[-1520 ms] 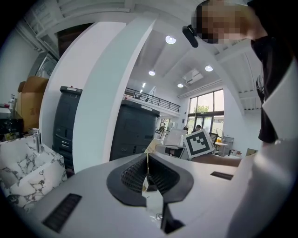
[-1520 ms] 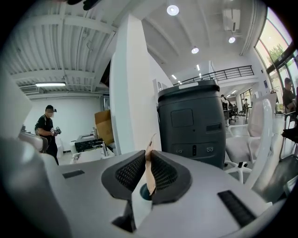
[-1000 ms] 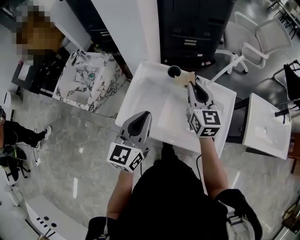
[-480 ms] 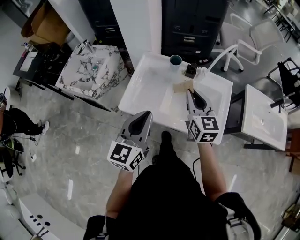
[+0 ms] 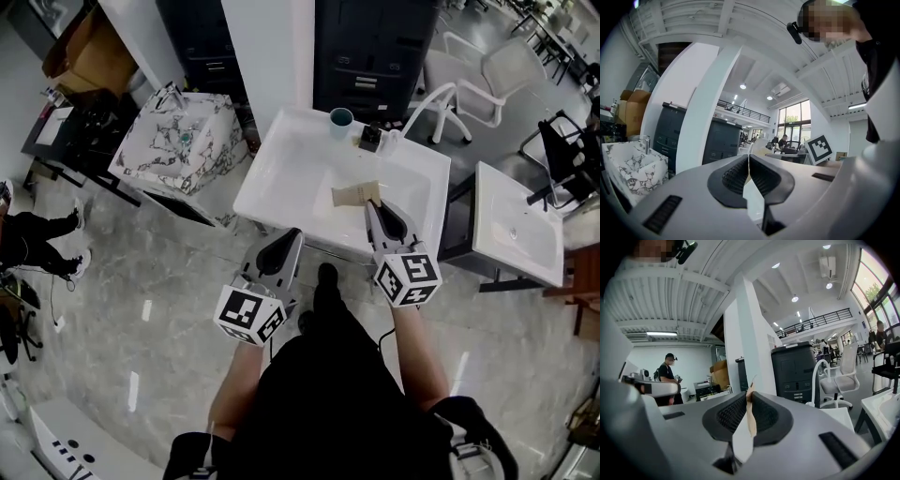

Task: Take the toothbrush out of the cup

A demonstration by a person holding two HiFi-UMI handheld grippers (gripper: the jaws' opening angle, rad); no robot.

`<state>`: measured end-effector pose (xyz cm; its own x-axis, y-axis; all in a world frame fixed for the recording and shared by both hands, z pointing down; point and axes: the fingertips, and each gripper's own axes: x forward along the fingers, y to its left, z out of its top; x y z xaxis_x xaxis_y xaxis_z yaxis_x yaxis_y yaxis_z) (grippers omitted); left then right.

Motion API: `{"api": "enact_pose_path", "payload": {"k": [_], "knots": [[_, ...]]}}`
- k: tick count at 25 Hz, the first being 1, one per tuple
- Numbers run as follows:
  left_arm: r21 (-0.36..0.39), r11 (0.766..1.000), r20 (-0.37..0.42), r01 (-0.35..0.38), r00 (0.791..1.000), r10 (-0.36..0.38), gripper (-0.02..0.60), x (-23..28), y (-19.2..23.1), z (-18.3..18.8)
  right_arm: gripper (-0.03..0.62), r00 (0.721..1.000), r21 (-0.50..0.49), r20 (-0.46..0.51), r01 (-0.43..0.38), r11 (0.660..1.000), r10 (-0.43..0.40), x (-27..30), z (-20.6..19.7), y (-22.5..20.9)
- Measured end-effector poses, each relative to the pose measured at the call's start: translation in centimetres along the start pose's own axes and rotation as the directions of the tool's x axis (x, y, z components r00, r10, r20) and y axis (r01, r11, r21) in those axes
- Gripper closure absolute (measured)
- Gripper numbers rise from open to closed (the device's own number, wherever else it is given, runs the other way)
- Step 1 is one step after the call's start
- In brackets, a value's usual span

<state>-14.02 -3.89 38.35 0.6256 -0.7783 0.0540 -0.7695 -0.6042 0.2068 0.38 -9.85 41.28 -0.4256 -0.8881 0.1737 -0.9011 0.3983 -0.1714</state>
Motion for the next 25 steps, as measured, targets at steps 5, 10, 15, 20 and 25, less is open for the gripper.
{"api": "enact_pose_path", "payload": {"k": [5, 10, 15, 20, 25], "knots": [[-0.006, 1.0, -0.005, 0.017, 1.0, -0.017, 0.558, -0.4, -0.6, -0.5, 0.537, 0.999, 0.058, 0.026, -0.035, 0.998, 0.034, -3.0, 0.3, 0.9], [0.0, 0.999, -0.004, 0.037, 0.999, -0.037, 0.558, -0.1, -1.4, -0.5, 0.537, 0.996, 0.119, 0.046, -0.086, 0.989, 0.081, -5.4, 0.6, 1.3], [0.001, 0.998, -0.006, 0.056, 0.998, -0.056, 0.558, 1.1, -1.7, -0.3, 0.537, 0.993, 0.113, 0.063, -0.107, 0.988, 0.101, -7.0, 1.3, 1.0], [0.003, 0.997, -0.007, 0.079, 0.997, -0.079, 0.558, 2.6, -3.2, -0.3, 0.539, 0.993, 0.094, 0.06, -0.103, 0.99, 0.098, -8.7, 1.5, 0.1], [0.011, 0.994, -0.015, 0.112, 0.994, -0.111, 0.558, 3.7, -5.0, -0.4, 0.539, 0.992, 0.071, 0.065, -0.112, 0.991, 0.107, -9.9, 1.7, -0.3]]}}
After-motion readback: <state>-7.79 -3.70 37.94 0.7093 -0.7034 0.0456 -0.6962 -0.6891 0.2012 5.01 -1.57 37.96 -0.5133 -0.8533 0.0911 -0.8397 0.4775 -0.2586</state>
